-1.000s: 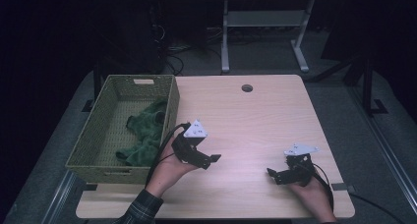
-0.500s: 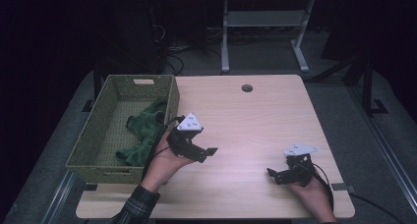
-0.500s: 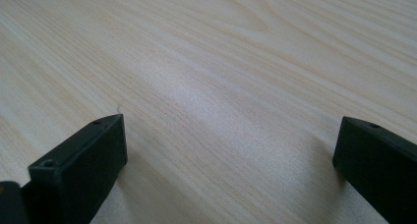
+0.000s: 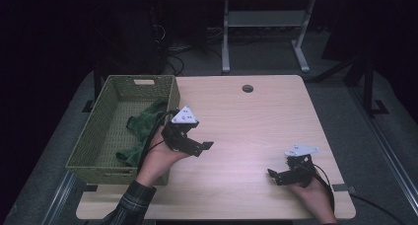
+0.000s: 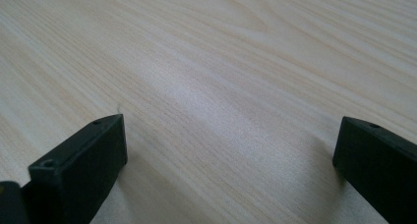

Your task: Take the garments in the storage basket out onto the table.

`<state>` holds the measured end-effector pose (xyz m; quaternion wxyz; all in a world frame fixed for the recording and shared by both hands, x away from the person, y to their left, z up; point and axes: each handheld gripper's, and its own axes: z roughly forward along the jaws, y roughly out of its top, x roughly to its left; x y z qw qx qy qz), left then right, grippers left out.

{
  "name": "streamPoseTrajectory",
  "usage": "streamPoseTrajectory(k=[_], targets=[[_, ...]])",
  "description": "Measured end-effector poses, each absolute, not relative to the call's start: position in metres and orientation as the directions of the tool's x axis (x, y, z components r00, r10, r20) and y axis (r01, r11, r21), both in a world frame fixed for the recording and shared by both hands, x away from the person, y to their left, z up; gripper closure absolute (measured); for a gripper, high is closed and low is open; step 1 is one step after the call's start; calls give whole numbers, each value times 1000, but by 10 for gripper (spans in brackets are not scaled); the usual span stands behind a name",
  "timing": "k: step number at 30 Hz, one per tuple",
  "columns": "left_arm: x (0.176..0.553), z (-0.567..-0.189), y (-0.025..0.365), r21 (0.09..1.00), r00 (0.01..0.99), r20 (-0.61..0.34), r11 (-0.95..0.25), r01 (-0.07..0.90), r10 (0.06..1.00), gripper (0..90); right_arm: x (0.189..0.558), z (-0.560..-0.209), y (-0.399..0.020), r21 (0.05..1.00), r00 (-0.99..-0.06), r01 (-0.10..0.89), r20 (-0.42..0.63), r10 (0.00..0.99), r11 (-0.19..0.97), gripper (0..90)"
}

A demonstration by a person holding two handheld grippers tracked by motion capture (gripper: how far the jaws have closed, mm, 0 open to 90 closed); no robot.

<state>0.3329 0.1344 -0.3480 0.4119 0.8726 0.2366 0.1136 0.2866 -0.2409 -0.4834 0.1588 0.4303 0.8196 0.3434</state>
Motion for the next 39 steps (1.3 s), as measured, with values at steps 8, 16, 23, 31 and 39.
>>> streamPoseTrajectory(k=[8,16,23,31,39], targets=[[338,-341,146,772,845,4,-539,337,534,136,287,-483,-241,699,-579,596,35,814,394,0],[343,-339,162,762,826,18,-543,353,563,136,287,-483,-241,699,-580,597,35,814,395,0],[346,-334,176,760,812,25,-539,363,583,136,287,-483,-241,700,-580,596,35,814,394,0],[348,-330,193,763,792,26,-524,378,610,136,287,-483,-241,699,-580,596,35,814,394,0],[351,-327,208,766,772,29,-511,390,634,139,287,-483,-241,699,-579,596,35,814,394,0]])
